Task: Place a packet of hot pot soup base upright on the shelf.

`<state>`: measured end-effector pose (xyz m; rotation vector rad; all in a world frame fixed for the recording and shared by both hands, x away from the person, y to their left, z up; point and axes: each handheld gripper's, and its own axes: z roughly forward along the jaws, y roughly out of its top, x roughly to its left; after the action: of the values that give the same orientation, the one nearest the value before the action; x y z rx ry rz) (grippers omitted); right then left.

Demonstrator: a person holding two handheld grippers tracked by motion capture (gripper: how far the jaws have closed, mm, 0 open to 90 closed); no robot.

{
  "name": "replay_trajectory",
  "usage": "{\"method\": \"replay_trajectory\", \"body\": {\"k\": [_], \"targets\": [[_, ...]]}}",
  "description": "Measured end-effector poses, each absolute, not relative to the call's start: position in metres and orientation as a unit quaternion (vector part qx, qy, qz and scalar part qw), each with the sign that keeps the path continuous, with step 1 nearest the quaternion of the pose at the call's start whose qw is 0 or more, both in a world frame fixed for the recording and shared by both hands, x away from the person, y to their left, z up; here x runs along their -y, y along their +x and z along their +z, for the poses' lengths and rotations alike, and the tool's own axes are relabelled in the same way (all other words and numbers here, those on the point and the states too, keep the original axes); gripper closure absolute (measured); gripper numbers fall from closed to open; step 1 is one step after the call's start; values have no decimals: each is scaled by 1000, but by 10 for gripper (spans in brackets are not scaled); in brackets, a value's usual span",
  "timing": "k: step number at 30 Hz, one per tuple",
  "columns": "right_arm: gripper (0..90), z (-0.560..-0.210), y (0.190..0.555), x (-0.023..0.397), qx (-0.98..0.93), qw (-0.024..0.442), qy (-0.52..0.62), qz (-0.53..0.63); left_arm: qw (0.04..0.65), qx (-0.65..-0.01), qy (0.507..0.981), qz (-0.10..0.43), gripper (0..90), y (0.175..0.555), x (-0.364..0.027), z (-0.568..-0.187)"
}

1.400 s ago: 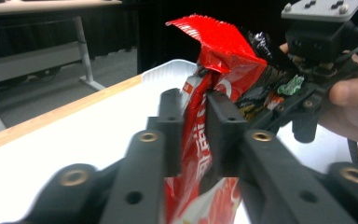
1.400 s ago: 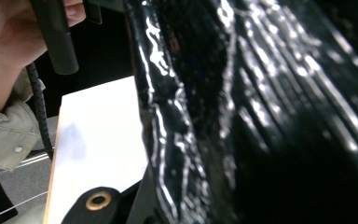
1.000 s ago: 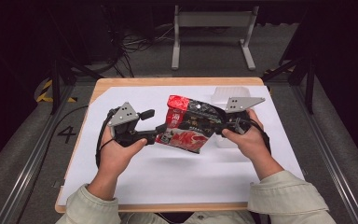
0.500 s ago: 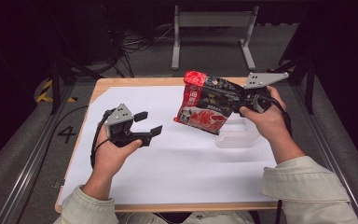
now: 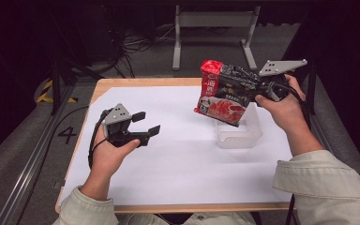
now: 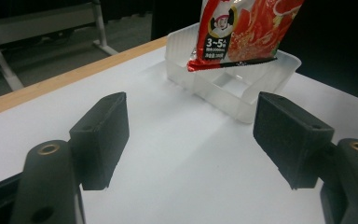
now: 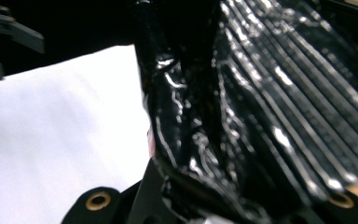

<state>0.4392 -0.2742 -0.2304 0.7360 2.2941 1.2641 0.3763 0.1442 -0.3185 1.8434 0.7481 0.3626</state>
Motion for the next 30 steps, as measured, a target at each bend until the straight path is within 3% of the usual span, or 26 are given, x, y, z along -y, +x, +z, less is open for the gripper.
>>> {"method": "replay_trajectory", "body": {"k": [17, 30], "targets": [[845, -232, 449, 300, -812, 246, 327, 416, 531, -314, 772, 156, 265, 379, -146, -320], [845, -241, 453, 309, -821, 245, 318, 406, 531, -316, 772, 151, 263, 379, -145, -321]]}}
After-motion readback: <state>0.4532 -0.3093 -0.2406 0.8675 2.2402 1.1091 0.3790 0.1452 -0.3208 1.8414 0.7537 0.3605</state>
